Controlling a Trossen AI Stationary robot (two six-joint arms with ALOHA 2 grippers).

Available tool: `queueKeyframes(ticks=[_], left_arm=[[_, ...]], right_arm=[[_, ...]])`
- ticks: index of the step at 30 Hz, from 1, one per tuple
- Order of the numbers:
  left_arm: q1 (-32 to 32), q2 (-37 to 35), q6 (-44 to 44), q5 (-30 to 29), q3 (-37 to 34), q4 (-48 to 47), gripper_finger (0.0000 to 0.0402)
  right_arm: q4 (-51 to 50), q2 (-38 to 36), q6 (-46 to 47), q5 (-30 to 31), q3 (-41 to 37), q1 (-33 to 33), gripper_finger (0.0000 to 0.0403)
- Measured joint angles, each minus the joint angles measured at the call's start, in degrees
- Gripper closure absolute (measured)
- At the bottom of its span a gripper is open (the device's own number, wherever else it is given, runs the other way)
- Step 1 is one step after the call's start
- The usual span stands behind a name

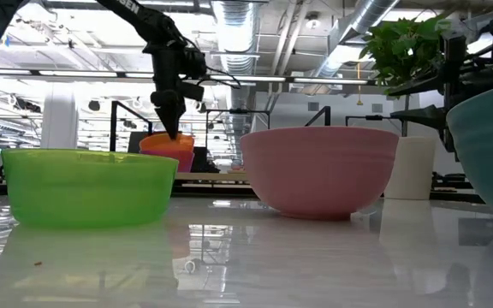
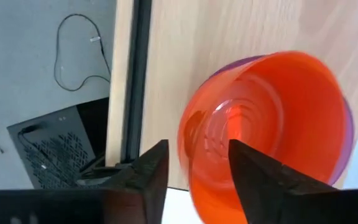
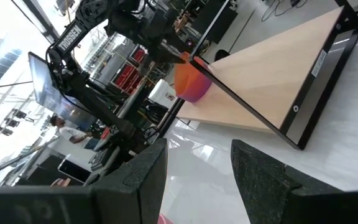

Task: Place and stack bowls onto a shelf
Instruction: Stack the orange transparent bowl on top of the purple transparent bowl on the shelf

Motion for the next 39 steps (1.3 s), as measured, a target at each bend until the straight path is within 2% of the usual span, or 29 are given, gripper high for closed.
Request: queueKeyframes(ticks=[3, 6, 9, 11, 12, 14, 16, 22, 30, 39], left_arm=[[-0.25, 0.0, -0.58, 0.12, 4.22, -1.27, 0.0237], [-0.25, -0.01, -0.23, 2.62, 9.61, -3.71, 0.0246], [-0.25, -0.22, 0.83, 3.03, 12.64, -5.13, 0.029], [-0.07, -0.22, 1.19, 3.41, 12.95, -6.04, 0.034], [0.19, -0.16, 1.32, 4.5, 12.95, -6.47, 0.0367], [0.86, 0.1, 1.09, 7.93, 12.95, -7.12, 0.039], [1.16, 0.69, 0.57, 10.3, 12.97, -7.24, 0.0396], [2.21, 3.54, -0.2, 10.95, 12.95, -10.07, 0.0401], [2.98, 7.38, -2.03, 8.14, 12.93, -8.92, 0.0401], [2.94, 7.5, -3.36, 8.94, 12.93, -8.63, 0.0402]], right_arm=[[-0.01, 0.0, 0.0, 0.0, -0.02, 0.0, 0.02], [0.0, 0.0, 0.0, 0.0, -0.02, 0.0, 0.02], [-0.02, 0.0, 0.0, -0.02, -0.02, 0.0, 0.02], [-0.01, 0.0, 0.0, -0.02, 0.0, 0.0, 0.02], [-0.02, 0.0, 0.01, -0.02, -0.01, 0.0, 0.02], [-0.02, 0.0, 0.02, -0.02, -0.02, 0.0, 0.02], [0.0, 0.0, 0.02, -0.02, 0.0, 0.0, 0.02], [0.0, -0.02, 0.02, -0.02, -0.02, 0.0, 0.02], [-0.02, 0.31, 0.24, -0.04, -0.01, 0.02, 0.02], [-0.02, 0.31, 0.41, -0.04, -0.01, 0.02, 0.02]])
